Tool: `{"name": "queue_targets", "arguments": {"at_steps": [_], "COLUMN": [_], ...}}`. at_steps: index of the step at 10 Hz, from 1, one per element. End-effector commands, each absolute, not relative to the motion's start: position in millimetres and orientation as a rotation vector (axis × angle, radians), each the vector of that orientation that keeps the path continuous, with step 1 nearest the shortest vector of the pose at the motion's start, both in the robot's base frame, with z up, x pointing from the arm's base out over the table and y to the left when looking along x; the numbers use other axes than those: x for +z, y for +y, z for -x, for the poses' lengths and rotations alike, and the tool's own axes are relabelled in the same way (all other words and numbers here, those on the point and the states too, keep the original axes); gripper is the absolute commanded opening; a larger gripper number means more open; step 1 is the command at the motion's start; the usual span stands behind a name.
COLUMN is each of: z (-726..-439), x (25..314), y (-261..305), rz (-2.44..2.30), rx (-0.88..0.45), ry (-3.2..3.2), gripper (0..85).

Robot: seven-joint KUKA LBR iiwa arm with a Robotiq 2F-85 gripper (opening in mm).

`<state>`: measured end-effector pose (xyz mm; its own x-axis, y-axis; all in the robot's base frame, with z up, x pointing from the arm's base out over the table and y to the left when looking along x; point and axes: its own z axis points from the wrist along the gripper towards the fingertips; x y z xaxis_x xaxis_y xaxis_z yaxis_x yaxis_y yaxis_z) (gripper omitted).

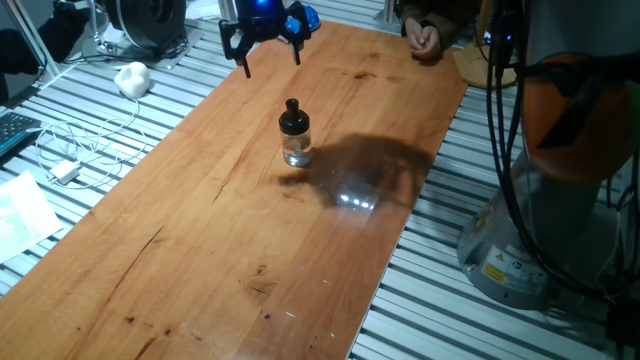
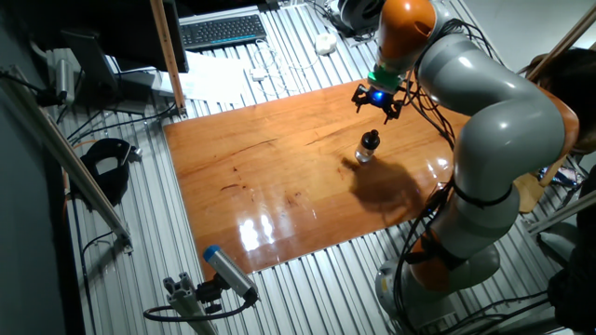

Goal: Unscrew the lid from the jar

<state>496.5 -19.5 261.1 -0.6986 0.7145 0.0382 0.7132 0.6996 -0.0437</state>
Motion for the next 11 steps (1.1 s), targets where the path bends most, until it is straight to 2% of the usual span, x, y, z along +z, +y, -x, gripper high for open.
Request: {"name": "queue_targets", "arguments": {"at_steps": [1, 7, 11], "z": [-497, -500, -501], "x": [261, 222, 222], "y": [-20, -28, -28], "rz": [1.194, 1.151, 1.157], "rx": [0.039, 0.020, 0.005], "ry": [-2.853, -2.911, -2.855], "gripper": [85.0, 85.0, 85.0]}}
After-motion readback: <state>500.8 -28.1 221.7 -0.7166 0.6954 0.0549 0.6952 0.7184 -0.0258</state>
